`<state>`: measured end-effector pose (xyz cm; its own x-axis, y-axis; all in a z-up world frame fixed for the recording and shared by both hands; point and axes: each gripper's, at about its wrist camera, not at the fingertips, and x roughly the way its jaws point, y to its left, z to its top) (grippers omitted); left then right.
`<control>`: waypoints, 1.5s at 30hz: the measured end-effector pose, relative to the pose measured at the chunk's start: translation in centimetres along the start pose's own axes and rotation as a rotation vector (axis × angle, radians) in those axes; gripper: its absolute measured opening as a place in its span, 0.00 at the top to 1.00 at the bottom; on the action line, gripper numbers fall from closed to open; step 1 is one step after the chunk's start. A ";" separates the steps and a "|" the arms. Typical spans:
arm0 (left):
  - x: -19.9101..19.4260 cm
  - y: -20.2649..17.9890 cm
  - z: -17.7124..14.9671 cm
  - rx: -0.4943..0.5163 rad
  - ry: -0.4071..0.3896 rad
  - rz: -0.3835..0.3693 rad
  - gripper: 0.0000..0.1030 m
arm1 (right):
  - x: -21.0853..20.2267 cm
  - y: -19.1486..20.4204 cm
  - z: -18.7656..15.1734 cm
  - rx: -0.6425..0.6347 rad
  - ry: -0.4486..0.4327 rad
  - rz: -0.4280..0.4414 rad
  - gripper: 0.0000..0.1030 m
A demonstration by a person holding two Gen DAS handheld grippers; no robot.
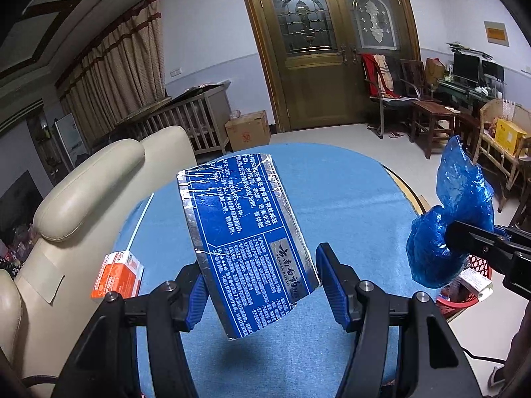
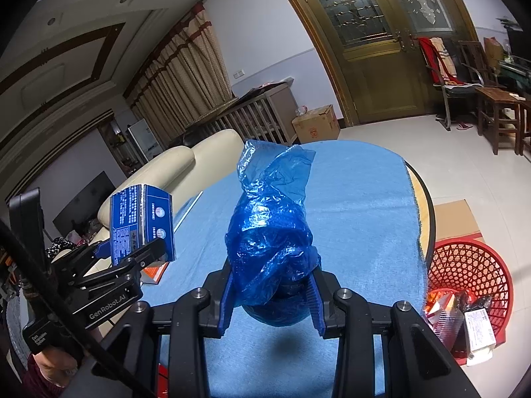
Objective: Collect trash
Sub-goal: 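Lift the foil packet with the left tool while the right lifts the blue bag, then carry the blue bag and foil packet over the red basket with both tools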
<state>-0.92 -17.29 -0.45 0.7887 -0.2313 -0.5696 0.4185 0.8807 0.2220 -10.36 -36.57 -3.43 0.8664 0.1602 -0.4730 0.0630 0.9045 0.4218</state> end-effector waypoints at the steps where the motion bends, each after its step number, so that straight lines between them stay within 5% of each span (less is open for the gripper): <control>1: 0.0 -0.1 0.0 0.002 0.001 -0.002 0.39 | -0.1 0.1 0.0 0.002 0.000 0.000 0.62; 45: 0.1 0.2 0.2 0.096 0.016 -0.069 0.39 | -2.6 -1.7 -0.5 0.085 -0.027 -0.027 0.62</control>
<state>-0.68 -17.27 -0.26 0.7498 -0.2826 -0.5982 0.5132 0.8191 0.2562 -12.99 -38.39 -3.28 0.8765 0.1245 -0.4650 0.1276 0.8714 0.4738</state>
